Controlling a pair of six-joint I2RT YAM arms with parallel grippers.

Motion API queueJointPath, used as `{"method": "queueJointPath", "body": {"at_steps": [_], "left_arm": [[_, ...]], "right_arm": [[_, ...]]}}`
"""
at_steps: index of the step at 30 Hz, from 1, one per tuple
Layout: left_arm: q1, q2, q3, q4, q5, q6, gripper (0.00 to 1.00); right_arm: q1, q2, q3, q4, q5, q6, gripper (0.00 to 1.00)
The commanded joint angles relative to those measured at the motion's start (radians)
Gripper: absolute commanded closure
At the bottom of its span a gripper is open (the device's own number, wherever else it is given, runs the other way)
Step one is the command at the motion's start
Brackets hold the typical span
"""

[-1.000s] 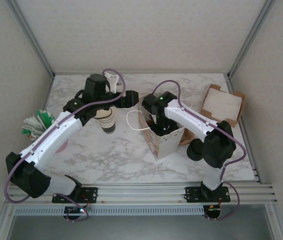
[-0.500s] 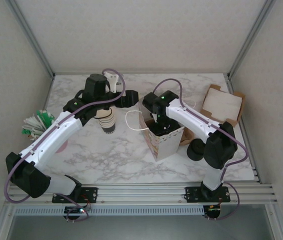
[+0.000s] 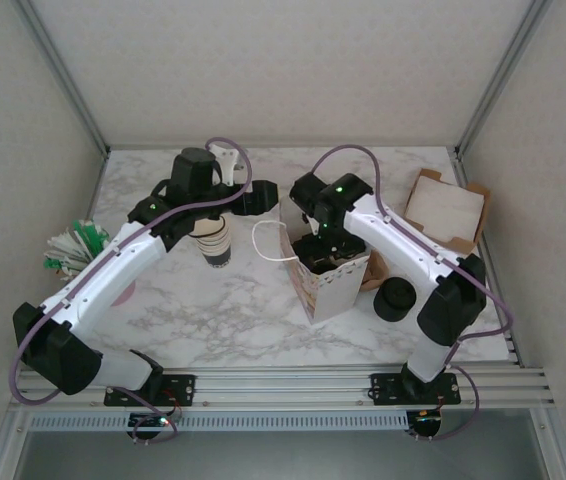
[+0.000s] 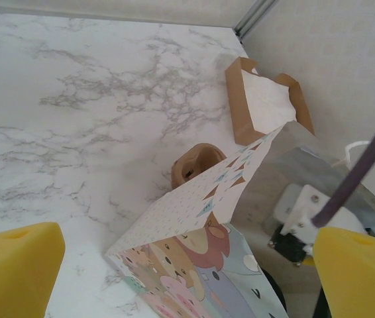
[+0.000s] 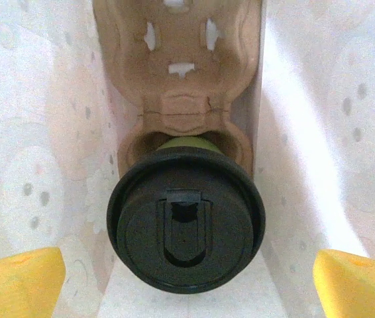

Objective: Pack the takeout coffee

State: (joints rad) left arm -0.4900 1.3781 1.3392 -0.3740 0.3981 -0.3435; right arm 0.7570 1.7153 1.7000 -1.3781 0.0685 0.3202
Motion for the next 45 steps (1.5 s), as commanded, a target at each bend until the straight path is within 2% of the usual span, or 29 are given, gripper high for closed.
{"method": "queueJointPath", "body": {"at_steps": [1, 11, 23, 33, 45], "left_arm": [[-0.015, -0.006, 0.025, 0.031, -0.018, -0.012, 0.04], [-0.028, -0.098, -0.038, 0.122, -0.060, -0.050, 0.03], [-0.062, -0.288, -0.184, 0.285, -0.158, -0.098, 0.03], [-0.076, -0.460, -0.364, 0.403, -0.240, -0.130, 0.02], [-0.077, -0.607, -0.544, 0.452, -0.343, -0.139, 0.01]], "right_arm": [[-0.006, -0.052, 0.055, -0.035, 0.022, 0.020, 0.03], [-0.006, -0.166, 0.077, 0.024, 0.020, 0.031, 0.03], [-0.006, -0.403, -0.032, 0.201, 0.019, 0.000, 0.01], [-0.005, -0.630, -0.164, 0.317, 0.031, -0.032, 0.01], [-0.005, -0.960, -0.430, 0.377, 0.109, -0.024, 0.01]]}}
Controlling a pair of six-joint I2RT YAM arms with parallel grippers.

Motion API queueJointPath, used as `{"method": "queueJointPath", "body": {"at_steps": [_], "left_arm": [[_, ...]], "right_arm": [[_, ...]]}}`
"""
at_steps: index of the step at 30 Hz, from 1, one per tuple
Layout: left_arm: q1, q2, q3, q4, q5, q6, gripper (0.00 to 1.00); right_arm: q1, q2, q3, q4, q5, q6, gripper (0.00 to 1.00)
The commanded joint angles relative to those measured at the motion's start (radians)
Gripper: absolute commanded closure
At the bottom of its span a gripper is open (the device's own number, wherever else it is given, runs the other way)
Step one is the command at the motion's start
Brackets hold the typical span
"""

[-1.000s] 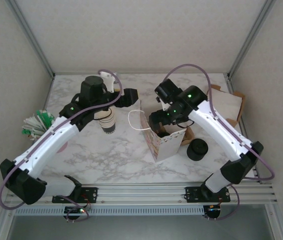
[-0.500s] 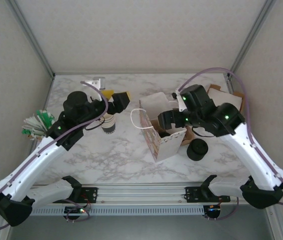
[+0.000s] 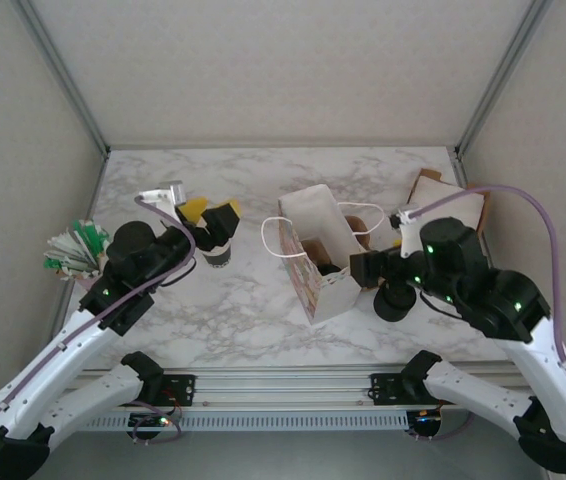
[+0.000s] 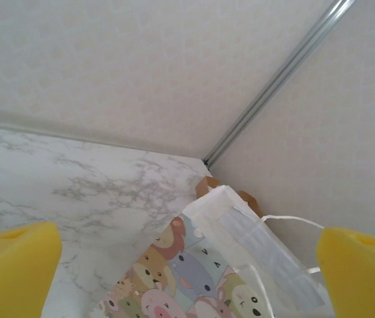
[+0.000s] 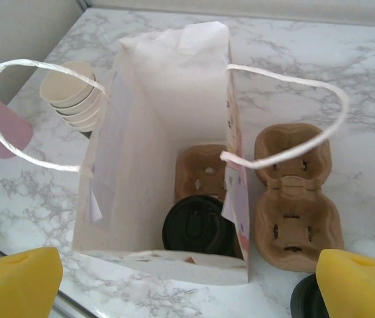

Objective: Pack the takeout coffee

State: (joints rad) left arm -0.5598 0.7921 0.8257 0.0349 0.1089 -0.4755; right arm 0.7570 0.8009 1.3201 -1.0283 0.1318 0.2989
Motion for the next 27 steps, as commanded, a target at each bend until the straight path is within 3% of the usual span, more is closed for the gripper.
{"method": "queueJointPath", "body": {"at_steps": [1, 9, 16, 27], "left_arm": [[-0.008, -0.023, -0.037, 0.042, -0.062, -0.005, 0.01], [-0.008, -0.008, -0.076, 0.033, -0.116, -0.002, 0.01], [-0.008, -0.003, -0.097, 0.032, -0.143, -0.005, 0.01], [-0.007, -0.025, -0.075, -0.079, -0.129, -0.018, 0.00]], "right_arm": [[-0.005, -0.065, -0.073, 0.029, 0.056, 0.002, 0.01], [-0.005, -0.194, -0.254, 0.069, 0.106, 0.069, 0.02], [-0.006, -0.242, -0.306, 0.066, 0.105, 0.101, 0.01], [-0.005, -0.274, -0.382, 0.082, -0.038, 0.220, 0.02]]}}
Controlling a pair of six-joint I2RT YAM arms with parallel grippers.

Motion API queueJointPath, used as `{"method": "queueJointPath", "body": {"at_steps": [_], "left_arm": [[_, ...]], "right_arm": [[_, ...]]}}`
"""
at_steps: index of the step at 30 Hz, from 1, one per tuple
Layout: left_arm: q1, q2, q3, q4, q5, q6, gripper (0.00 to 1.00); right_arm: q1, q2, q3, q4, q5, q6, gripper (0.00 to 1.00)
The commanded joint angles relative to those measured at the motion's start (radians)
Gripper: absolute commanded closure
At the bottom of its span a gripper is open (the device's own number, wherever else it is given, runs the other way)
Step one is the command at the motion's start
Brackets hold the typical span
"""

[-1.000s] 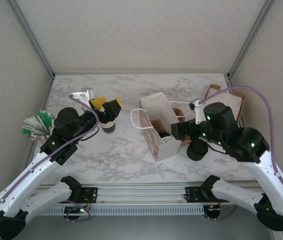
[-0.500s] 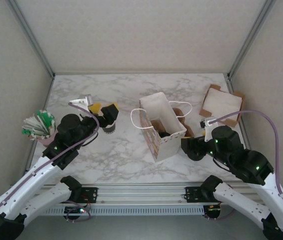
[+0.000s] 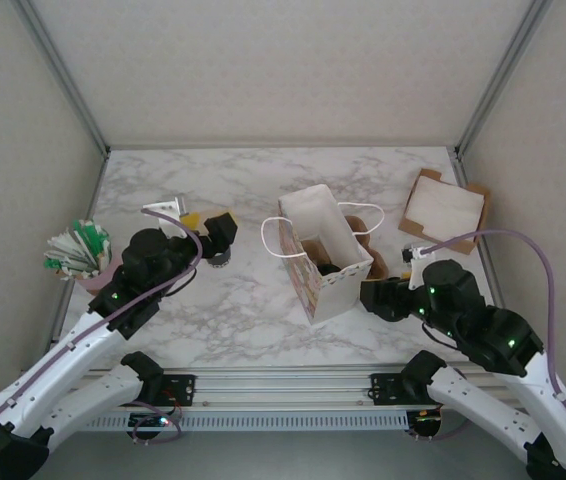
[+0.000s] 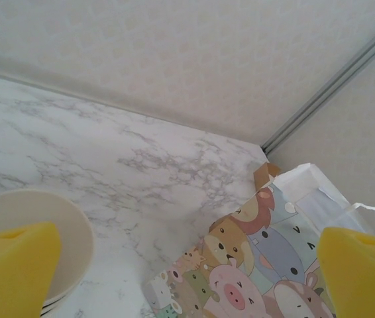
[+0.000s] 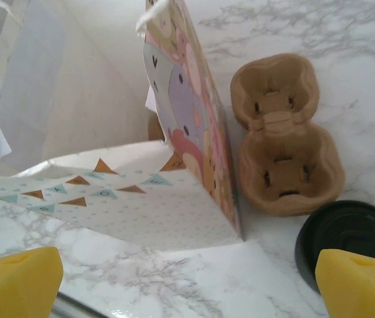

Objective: Pack the takeout coffee

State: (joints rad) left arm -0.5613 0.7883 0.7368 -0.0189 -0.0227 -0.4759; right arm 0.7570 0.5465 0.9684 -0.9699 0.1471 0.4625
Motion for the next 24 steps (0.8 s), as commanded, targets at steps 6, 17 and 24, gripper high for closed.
{"method": "queueJointPath", "body": {"at_steps": [6, 17, 24], "left_arm": [[-0.006, 0.013, 0.038, -0.068, 0.016, -0.042, 0.00], [-0.006, -0.006, 0.017, -0.072, 0.044, -0.078, 0.00], [-0.006, -0.015, -0.009, -0.089, 0.076, -0.111, 0.01]], "right_arm": [[-0.005, -0.007, -0.072, 0.026, -0.106, 0.114, 0.07], [-0.006, 0.017, -0.108, -0.007, -0.139, 0.179, 0.33], [-0.006, 0.083, -0.097, -0.009, -0.145, 0.191, 0.44]]}}
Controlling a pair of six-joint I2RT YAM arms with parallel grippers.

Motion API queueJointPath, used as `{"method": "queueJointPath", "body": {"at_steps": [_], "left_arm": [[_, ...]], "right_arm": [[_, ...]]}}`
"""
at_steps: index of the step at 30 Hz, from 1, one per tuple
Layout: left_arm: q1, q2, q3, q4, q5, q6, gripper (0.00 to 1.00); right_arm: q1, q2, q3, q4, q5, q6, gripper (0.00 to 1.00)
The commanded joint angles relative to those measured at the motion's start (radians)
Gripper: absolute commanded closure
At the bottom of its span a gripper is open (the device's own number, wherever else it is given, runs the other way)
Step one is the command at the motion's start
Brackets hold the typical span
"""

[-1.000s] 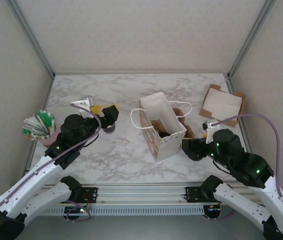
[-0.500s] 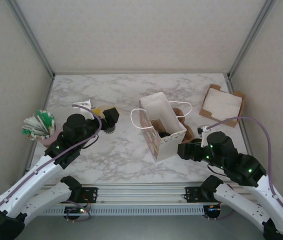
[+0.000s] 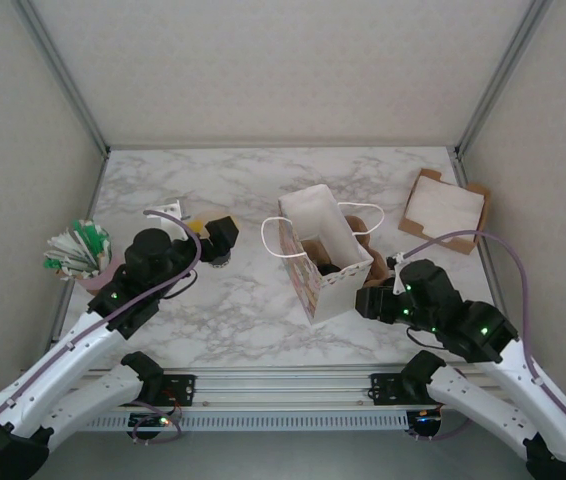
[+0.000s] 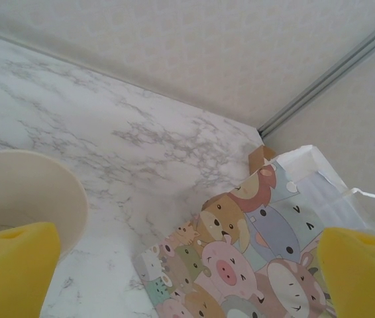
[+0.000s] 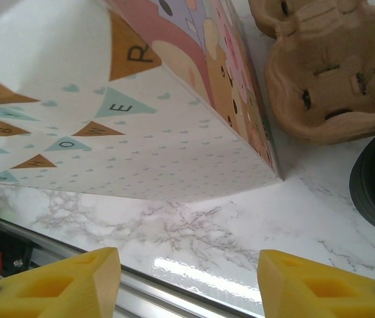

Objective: Pack the takeout coffee

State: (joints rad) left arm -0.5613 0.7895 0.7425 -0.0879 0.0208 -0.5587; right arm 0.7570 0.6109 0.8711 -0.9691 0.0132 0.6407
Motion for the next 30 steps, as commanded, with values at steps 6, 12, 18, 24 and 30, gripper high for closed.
{"method": "queueJointPath", "body": {"at_steps": [6, 12, 18, 24, 30], "left_arm": [[-0.006, -0.028, -0.038, -0.042, 0.058, -0.043, 0.00], [-0.006, -0.041, -0.086, -0.025, 0.085, -0.070, 0.00], [-0.006, -0.010, -0.114, -0.022, 0.110, -0.090, 0.00], [-0.007, 0.007, -0.129, -0.022, 0.109, -0.099, 0.00], [-0.007, 0.025, -0.120, -0.059, 0.054, -0.110, 0.00]], "right_arm": [[-0.033, 0.076, 0.035, -0.040, 0.028, 0.024, 0.48], [-0.053, 0.079, 0.052, -0.137, 0.148, 0.084, 0.44], [-0.094, 0.079, 0.048, -0.192, 0.209, 0.130, 0.43], [-0.163, 0.106, 0.023, -0.130, 0.139, 0.105, 0.41], [-0.212, 0.161, -0.001, -0.034, 0.033, 0.072, 0.41]]}}
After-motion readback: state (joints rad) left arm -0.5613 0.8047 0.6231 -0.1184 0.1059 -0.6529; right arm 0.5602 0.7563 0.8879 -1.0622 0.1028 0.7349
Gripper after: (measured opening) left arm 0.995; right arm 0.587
